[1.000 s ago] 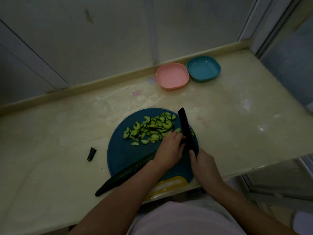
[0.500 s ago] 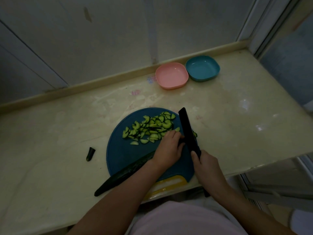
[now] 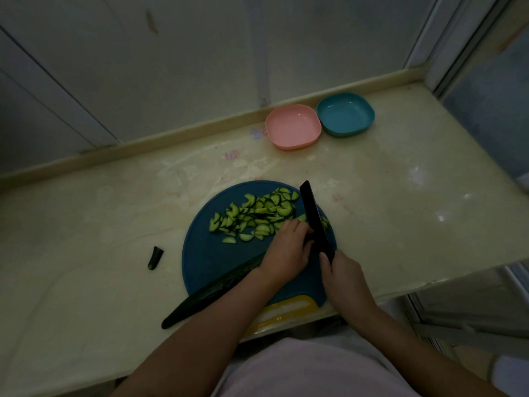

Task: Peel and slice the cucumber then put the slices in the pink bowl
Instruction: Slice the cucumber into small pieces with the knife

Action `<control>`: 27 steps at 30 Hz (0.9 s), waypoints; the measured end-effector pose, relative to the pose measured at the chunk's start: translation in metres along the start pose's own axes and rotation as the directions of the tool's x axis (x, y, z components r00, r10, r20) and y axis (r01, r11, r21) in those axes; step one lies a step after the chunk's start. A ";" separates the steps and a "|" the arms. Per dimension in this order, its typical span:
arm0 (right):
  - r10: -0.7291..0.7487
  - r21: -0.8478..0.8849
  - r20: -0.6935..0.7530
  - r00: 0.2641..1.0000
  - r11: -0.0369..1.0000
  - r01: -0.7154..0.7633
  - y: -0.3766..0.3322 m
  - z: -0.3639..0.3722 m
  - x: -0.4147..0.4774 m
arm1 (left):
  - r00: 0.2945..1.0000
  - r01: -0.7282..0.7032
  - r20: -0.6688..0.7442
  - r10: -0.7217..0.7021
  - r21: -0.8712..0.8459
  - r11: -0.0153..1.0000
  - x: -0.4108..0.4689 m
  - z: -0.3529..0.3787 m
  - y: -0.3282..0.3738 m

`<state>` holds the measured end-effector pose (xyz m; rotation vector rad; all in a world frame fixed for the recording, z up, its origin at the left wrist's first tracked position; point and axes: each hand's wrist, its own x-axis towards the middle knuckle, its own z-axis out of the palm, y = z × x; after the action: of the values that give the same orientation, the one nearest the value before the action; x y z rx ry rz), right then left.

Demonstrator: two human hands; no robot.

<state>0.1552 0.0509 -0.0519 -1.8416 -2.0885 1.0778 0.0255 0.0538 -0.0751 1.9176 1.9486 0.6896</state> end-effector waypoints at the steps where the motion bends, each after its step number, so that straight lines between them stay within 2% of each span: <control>1: 0.000 -0.003 -0.001 1.000 1.000 0.000 0.000 0.000 0.001 | 1.000 0.001 0.000 -0.001 -0.003 1.000 0.000 0.000 0.000; 8: -0.008 -0.040 0.008 1.000 0.999 0.009 0.000 -0.003 0.004 | 0.999 0.004 0.034 -0.003 -0.031 1.000 -0.001 -0.003 0.000; 11: -0.047 -0.039 -0.028 0.999 0.998 0.046 -0.002 -0.012 0.006 | 1.000 0.014 0.023 -0.012 -0.095 0.995 -0.006 -0.012 -0.001; 14: -0.133 -0.030 -0.051 0.990 0.991 0.131 -0.013 -0.029 0.007 | 0.987 0.075 -0.130 -0.095 -0.153 0.985 -0.018 -0.030 -0.004; 16: -0.231 -0.124 -0.043 0.972 0.967 0.225 -0.029 -0.043 0.008 | 0.951 0.122 -0.266 -0.159 -0.149 0.981 -0.025 -0.045 -0.007; 19: -0.381 -0.416 0.009 0.925 0.840 0.350 -0.053 -0.061 0.015 | 0.913 0.164 -0.357 -0.199 -0.126 0.978 -0.031 -0.071 -0.010; 21: -0.496 -0.542 0.011 0.869 0.727 0.422 -0.067 -0.070 0.021 | 0.922 0.140 -0.360 -0.141 -0.028 0.990 -0.033 -0.084 -0.010; 23: -0.617 -0.654 0.048 0.786 0.575 0.491 -0.071 -0.071 0.030 | 0.949 0.116 -0.303 -0.082 0.095 0.989 -0.033 -0.089 -0.008; 25: -0.636 -0.736 0.087 0.767 0.478 0.480 -0.076 -0.069 0.034 | 0.974 0.111 -0.218 -0.064 0.212 0.971 -0.030 -0.089 -0.004; 27: -0.639 -0.773 0.104 0.762 0.430 0.466 -0.082 -0.065 0.037 | 0.986 0.117 -0.149 -0.075 0.300 0.947 -0.022 -0.085 -0.002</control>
<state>0.1168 0.1120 0.0321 -1.1215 -2.9296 -0.2517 -0.0210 0.0219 -0.0075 1.9748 2.3366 0.5254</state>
